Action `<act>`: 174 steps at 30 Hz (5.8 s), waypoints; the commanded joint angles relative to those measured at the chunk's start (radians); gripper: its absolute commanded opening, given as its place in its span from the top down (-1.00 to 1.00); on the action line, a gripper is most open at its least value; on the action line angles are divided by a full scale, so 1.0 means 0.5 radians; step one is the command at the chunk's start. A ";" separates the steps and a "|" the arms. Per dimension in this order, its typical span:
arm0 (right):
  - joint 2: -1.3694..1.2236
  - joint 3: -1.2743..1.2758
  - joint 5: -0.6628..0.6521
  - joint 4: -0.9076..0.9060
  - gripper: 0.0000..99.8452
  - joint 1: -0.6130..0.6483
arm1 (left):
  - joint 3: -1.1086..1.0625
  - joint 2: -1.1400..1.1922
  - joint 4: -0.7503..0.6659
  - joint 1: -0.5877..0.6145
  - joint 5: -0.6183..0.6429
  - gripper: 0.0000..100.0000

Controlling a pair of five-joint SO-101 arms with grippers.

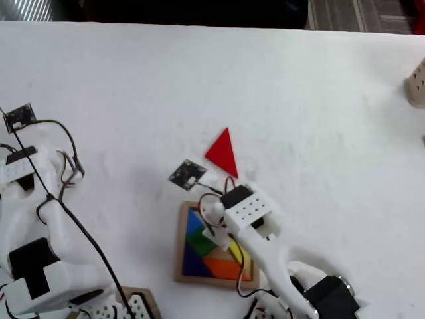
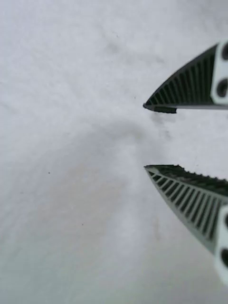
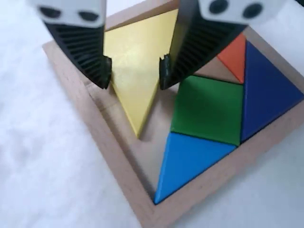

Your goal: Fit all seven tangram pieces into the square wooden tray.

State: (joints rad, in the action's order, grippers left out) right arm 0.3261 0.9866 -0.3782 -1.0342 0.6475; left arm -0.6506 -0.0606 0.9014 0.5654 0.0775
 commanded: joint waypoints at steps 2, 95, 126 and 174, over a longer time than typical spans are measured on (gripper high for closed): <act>-0.032 0.021 -0.080 -0.038 0.80 -0.158 | 0.015 -0.008 -0.021 -0.011 -0.018 0.62; 0.661 0.285 0.037 0.038 0.30 -0.121 | 0.015 -0.008 -0.018 -0.011 -0.018 0.62; 0.465 0.037 0.068 -0.118 0.29 0.100 | 0.015 -0.011 -0.018 -0.011 -0.018 0.62; 0.014 0.055 0.163 0.084 0.30 0.176 | 0.015 -0.011 -0.018 -0.011 -0.018 0.62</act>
State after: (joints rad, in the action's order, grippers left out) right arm 0.3399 1.0296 -0.3015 -0.9774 0.7242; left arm -0.6506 -0.0606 0.9014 0.5669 0.0775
